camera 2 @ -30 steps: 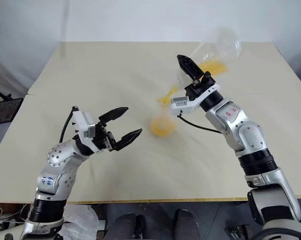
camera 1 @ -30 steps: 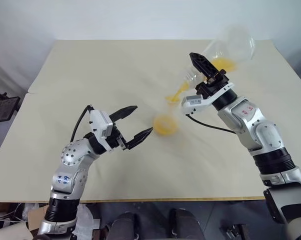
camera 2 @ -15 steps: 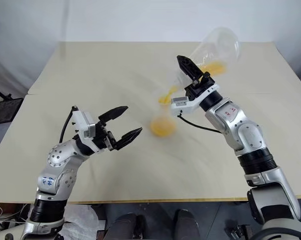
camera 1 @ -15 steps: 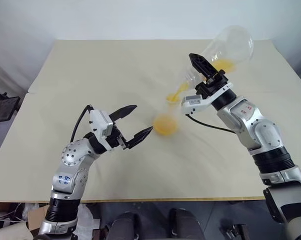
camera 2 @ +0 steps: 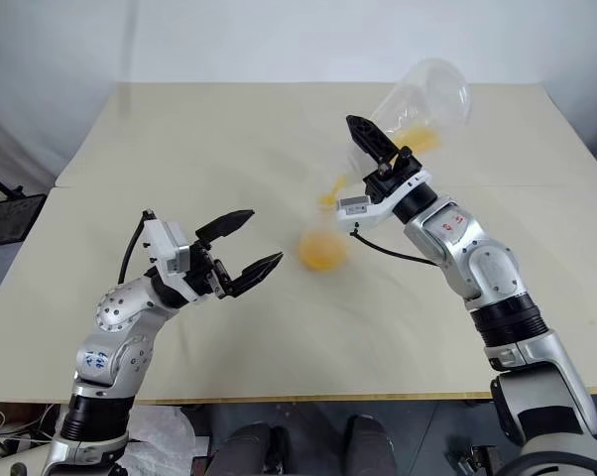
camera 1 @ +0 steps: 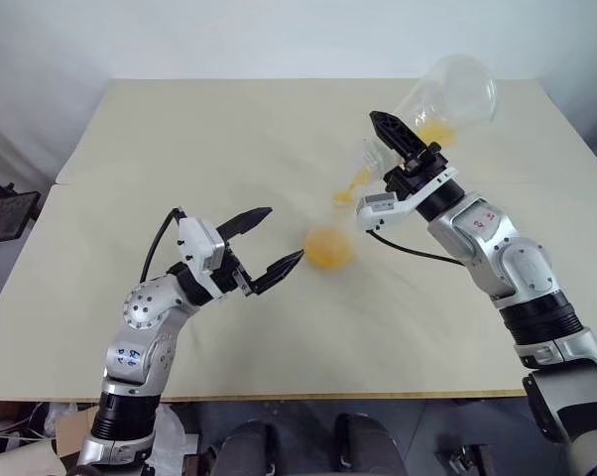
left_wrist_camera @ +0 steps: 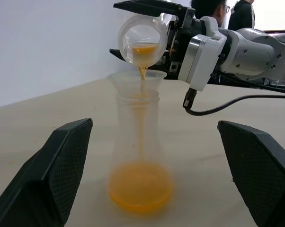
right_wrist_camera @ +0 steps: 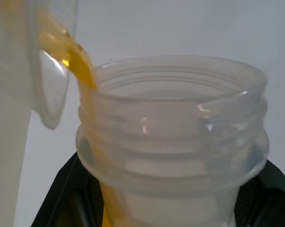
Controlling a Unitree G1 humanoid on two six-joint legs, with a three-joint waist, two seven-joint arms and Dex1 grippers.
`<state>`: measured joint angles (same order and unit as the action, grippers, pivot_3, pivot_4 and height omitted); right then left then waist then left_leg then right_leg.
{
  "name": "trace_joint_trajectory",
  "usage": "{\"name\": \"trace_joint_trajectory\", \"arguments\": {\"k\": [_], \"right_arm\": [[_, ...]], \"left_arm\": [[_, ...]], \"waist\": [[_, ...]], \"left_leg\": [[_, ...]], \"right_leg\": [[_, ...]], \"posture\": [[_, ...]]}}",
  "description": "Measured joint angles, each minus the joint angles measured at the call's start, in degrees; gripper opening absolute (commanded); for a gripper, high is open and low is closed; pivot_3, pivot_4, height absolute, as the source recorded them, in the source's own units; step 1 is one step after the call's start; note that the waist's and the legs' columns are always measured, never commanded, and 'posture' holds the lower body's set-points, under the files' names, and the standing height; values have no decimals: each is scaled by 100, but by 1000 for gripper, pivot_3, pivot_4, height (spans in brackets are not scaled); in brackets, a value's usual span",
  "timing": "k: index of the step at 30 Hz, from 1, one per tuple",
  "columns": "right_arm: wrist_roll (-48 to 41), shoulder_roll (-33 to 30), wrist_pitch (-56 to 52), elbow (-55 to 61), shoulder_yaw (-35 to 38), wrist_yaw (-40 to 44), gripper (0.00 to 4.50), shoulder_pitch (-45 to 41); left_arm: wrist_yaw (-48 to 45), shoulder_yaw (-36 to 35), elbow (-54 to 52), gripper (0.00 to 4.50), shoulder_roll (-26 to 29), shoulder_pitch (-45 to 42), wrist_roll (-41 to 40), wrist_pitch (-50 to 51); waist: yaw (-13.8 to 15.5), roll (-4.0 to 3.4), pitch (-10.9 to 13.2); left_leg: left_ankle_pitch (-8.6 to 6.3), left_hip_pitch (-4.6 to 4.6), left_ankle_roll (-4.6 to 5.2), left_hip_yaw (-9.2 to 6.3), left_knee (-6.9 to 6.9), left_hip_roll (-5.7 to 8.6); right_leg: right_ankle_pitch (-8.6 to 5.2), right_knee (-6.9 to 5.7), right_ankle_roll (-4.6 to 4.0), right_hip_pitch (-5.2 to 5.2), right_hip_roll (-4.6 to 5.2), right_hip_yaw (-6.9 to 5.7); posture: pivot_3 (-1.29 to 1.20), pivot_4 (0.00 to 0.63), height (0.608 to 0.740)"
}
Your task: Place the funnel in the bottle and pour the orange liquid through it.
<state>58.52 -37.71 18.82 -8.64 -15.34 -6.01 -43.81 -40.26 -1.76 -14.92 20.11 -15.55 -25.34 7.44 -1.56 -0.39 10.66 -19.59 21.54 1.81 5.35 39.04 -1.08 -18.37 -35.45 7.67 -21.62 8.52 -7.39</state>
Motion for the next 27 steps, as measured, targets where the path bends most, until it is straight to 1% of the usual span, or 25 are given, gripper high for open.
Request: {"name": "trace_joint_trajectory", "arguments": {"k": [27], "right_arm": [[134,-77,114,-56,-12,-103,2633,-98]], "left_arm": [[71,51,20,4500,-143,-23,79,-127]], "waist": [[1,0,0]], "left_leg": [[0,0,0,0,0,0]], "right_leg": [[0,0,0,0,0,0]], "posture": [[0,150,740]]}}
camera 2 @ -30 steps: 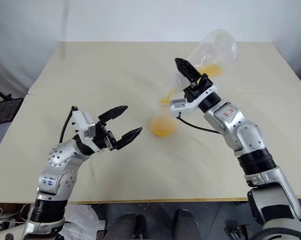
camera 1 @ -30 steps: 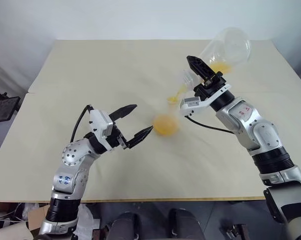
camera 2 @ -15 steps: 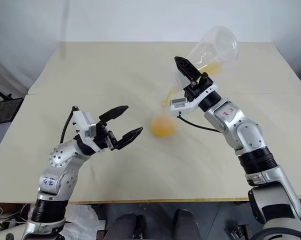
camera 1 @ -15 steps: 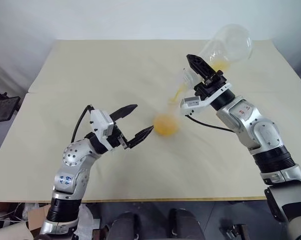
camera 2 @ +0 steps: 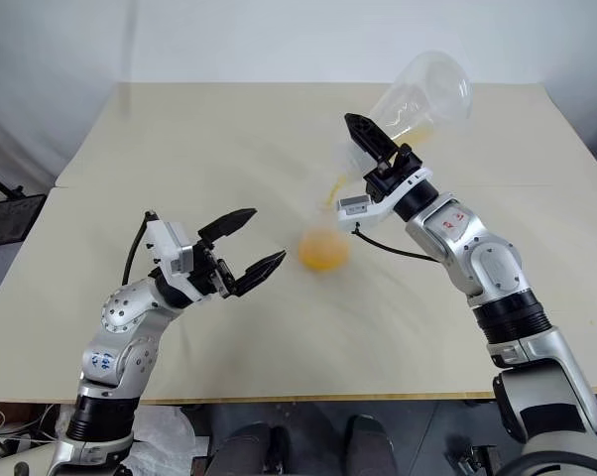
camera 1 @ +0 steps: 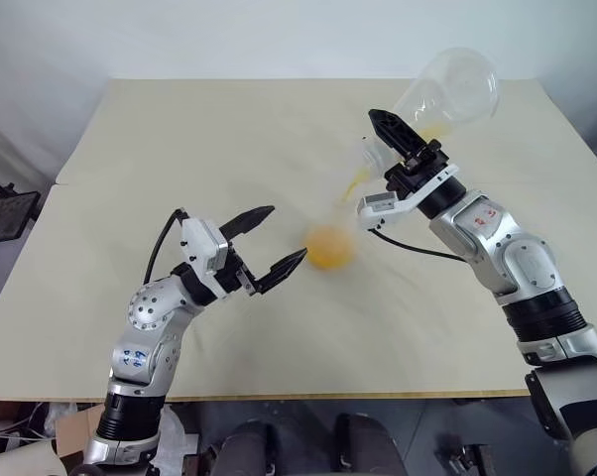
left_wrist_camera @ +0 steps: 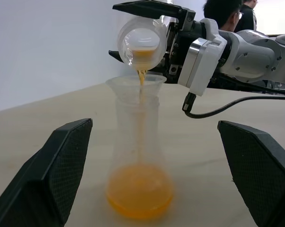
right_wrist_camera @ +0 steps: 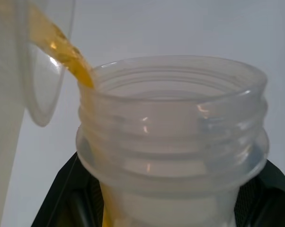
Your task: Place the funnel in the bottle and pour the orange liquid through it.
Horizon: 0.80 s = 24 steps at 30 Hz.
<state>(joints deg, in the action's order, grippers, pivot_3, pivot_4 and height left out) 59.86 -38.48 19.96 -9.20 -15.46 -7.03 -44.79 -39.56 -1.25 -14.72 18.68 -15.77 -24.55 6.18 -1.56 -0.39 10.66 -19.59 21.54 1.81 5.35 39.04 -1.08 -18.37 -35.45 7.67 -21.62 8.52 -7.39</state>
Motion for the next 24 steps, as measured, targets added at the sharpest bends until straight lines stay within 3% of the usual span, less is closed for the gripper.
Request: {"name": "trace_joint_trajectory", "arguments": {"k": [24], "right_arm": [[197,-6,38,-59,-20,-234,2633,-71]], "left_arm": [[68,4,161,4500,-36,-96,19,-156]], "waist": [[-1,0,0]], "left_leg": [[0,0,0,0,0,0]], "right_leg": [[0,0,0,0,0,0]], "posture": [[0,150,740]]}}
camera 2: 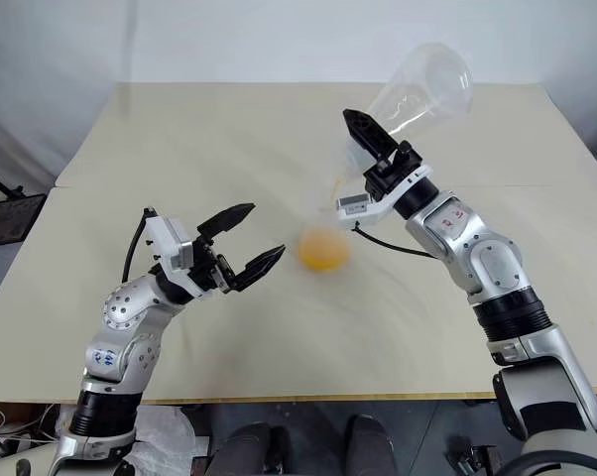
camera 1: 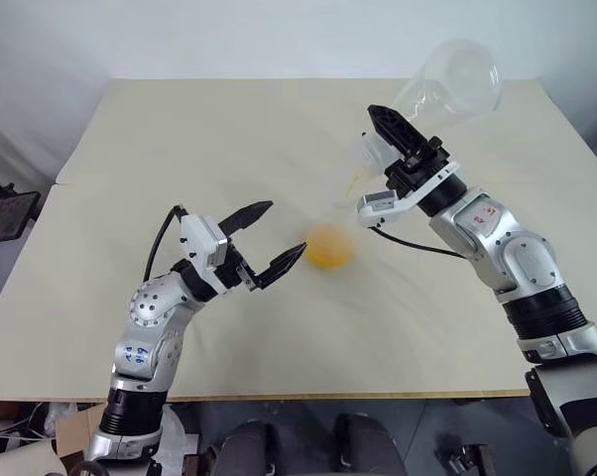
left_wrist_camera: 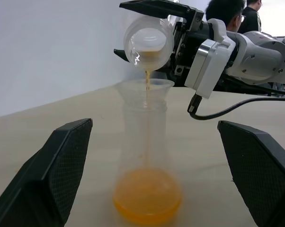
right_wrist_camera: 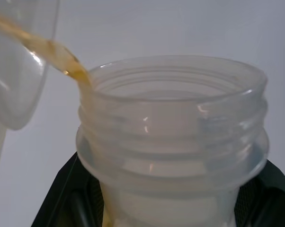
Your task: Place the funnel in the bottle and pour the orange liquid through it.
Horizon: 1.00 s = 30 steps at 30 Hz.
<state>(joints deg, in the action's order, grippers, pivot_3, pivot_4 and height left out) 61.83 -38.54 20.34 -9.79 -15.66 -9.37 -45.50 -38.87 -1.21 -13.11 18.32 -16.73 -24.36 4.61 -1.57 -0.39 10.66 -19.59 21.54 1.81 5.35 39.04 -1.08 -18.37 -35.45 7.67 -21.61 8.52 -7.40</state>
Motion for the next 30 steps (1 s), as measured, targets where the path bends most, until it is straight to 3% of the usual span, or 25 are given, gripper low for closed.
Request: {"name": "trace_joint_trajectory", "arguments": {"k": [23,30], "right_arm": [[106,0,-4,-2,-10,-192,2633,-48],[-948,257,-178,-4,208,245,2633,34]], "left_arm": [[56,0,0,4500,-3,1,3,-5],[55,0,-1,4500,2,2,2,-5]], "waist": [[0,0,0],[4,0,0]], "left_leg": [[0,0,0,0,0,0],[0,0,0,-3,0,1]], "right_leg": [[0,0,0,0,0,0],[0,-1,0,2,1,-2]], "posture": [[0,150,740],[0,150,740]]}}
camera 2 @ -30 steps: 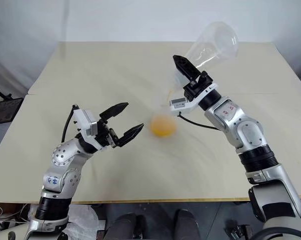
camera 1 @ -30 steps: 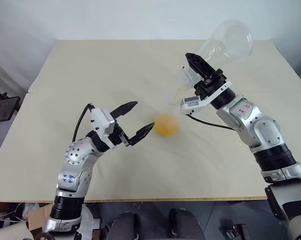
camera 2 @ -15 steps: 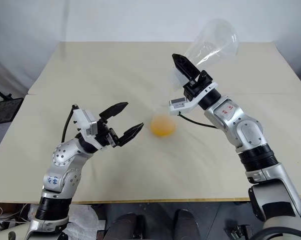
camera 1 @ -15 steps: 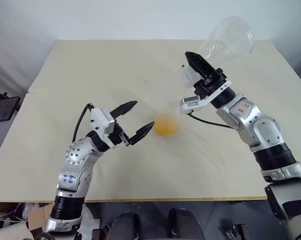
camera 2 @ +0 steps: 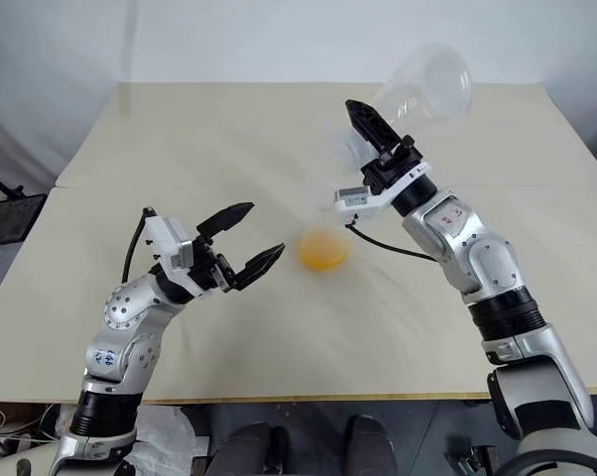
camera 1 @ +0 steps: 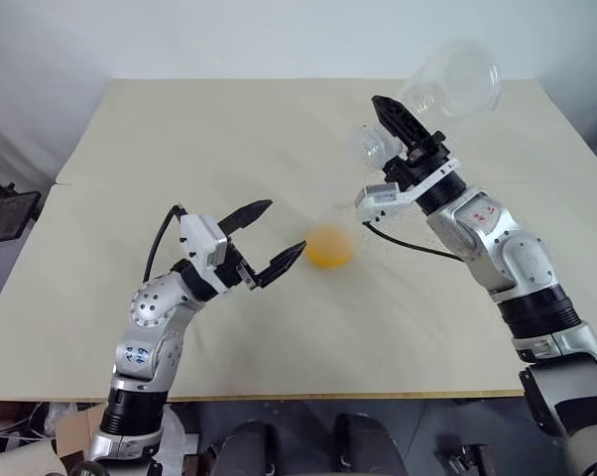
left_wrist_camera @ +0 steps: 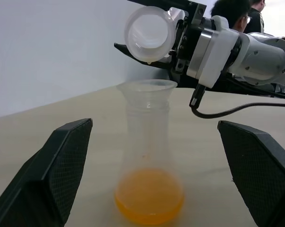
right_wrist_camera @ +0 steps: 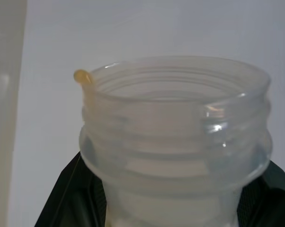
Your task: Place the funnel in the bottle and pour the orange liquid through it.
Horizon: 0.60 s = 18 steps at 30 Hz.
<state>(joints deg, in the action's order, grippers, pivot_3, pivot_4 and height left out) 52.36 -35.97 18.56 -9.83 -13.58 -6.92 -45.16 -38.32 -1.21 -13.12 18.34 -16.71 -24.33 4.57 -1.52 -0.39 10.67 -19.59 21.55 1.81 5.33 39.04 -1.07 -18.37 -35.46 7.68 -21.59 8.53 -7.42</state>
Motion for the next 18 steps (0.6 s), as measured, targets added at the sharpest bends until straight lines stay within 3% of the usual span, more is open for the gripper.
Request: {"name": "trace_joint_trajectory", "arguments": {"k": [3,7,11,18], "right_arm": [[-640,110,-160,0,281,257,2633,87],[-2822,774,-1097,206,1304,1226,2633,307],[-4709,963,-2338,306,2232,2179,2633,525],[-5952,809,-3398,-567,3477,2312,2633,791]], "left_arm": [[-4,-2,-1,4500,18,2,-1,3],[-40,-1,-1,4500,54,2,-2,36],[-89,-8,-1,4500,94,-5,-7,62],[-140,-1,0,4500,150,-55,-12,99]], "waist": [[1,0,0],[8,2,1],[22,2,1],[10,1,1]], "left_leg": [[0,0,0,-1,0,0],[0,0,1,-5,1,-3],[0,0,4,-9,1,0],[-1,-1,4,-2,1,2]], "right_leg": [[0,0,0,0,0,-1],[0,-4,0,4,-2,-5],[0,-4,0,5,1,-7],[0,-4,0,4,1,-4]], "posture": [[0,150,740],[0,150,740],[0,150,740],[0,150,740]]}}
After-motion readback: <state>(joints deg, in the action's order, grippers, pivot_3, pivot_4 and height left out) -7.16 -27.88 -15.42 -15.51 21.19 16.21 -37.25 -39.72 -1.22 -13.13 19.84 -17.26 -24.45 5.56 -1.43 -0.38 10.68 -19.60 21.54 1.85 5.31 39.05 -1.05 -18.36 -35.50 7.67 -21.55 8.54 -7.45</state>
